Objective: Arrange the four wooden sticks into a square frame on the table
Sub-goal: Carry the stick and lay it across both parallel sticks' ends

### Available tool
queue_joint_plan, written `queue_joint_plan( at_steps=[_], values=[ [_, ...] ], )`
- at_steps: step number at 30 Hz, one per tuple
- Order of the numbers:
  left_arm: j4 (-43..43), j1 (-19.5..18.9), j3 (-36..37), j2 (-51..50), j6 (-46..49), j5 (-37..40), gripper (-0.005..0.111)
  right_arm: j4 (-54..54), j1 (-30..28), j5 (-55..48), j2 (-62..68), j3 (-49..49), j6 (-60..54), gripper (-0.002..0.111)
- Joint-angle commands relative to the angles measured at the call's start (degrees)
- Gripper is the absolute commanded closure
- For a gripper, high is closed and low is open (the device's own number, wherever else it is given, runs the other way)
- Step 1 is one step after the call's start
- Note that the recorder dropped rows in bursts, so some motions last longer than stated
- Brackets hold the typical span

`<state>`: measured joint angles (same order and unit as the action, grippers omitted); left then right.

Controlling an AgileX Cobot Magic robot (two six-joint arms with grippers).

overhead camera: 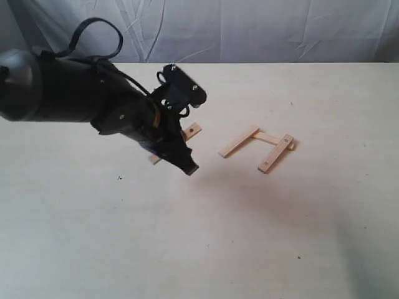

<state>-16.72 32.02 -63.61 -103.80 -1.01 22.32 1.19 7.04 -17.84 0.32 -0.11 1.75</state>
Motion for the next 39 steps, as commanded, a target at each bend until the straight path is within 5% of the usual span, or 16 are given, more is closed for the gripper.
queue_joint_plan(
  at_steps=[1,10,17,30,39],
  values=[
    [4.99,0.12,-7.09,-1.97,14.52,2.93,0.107,0.02,-0.37,0.42,-0.32,0.11,-0.26,0.108],
    [28.54,0.12,-29.54,-12.64,58.69,23.51,0.107,0.02,-0.37,0.42,-0.32,0.11,-0.26,0.108],
    [40.83,0.24,-36.12,-17.7,83.61,22.8,0.107,0.02,-0.37,0.42,-0.32,0.11,-0.26,0.108],
    [37.22,0.13,-36.7,-18.16,91.6,20.31,0.107,0.02,-0.37,0.42,-0.32,0.11,-0.26,0.108],
    [36.1,0.13,-48.35,-27.46,100.37,30.71,0.107,0.02,-0.37,0.42,-0.32,0.11,-0.26,0.108]
  ],
)
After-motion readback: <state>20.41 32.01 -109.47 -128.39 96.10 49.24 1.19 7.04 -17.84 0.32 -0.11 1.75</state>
